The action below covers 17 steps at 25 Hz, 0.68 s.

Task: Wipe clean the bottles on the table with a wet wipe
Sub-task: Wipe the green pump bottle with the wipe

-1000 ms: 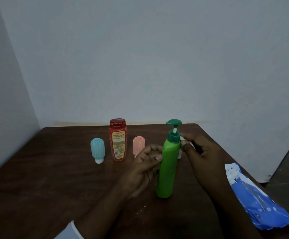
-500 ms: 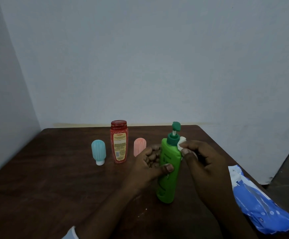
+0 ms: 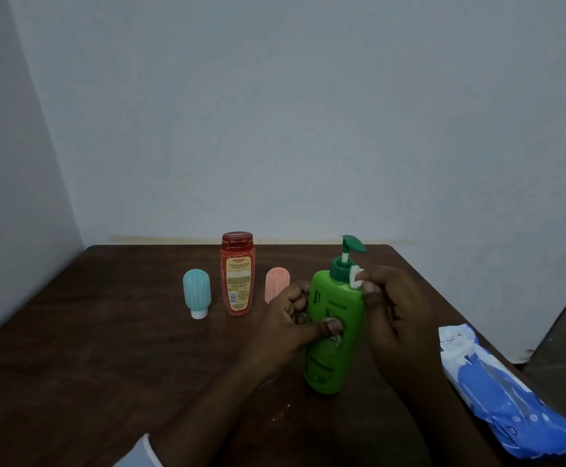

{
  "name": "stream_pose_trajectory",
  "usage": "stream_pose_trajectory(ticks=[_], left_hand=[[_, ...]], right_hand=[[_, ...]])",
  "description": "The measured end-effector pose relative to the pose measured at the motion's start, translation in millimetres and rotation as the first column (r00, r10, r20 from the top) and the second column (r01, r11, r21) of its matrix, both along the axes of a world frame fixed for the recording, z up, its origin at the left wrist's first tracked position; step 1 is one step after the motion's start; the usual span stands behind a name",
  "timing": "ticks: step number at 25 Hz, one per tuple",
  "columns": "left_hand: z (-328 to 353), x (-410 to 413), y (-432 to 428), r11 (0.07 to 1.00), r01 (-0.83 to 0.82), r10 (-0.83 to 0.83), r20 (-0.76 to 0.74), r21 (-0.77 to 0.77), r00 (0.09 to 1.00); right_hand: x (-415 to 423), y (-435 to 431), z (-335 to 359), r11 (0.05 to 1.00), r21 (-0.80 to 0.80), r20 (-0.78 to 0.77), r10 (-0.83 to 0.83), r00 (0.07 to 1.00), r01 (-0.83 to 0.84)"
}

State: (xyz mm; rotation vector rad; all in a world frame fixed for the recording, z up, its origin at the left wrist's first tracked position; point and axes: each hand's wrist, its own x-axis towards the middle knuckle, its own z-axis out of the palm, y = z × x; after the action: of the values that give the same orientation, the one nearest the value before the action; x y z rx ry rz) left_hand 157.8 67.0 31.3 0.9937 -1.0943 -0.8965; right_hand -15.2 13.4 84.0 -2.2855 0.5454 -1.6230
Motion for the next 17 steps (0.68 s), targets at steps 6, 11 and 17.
stream_pose_trajectory(ticks=[6, 11, 17], left_hand=[[-1, -2, 2, 1.000, 0.015, -0.015, -0.003, 0.017, 1.000], [0, -3, 1, 1.000, 0.002, -0.002, 0.020, 0.017, 1.000], [3, -5, 2, 1.000, -0.003, 0.002, 0.038, 0.028, 0.999]], right_hand=[[1, 5, -8, 0.991, 0.121, 0.085, 0.046, 0.995, -0.056], [2, 13, -17, 0.963, -0.269, -0.088, -0.055, 0.995, 0.030], [5, 7, -7, 0.994, -0.007, 0.095, -0.110, 0.989, 0.111]])
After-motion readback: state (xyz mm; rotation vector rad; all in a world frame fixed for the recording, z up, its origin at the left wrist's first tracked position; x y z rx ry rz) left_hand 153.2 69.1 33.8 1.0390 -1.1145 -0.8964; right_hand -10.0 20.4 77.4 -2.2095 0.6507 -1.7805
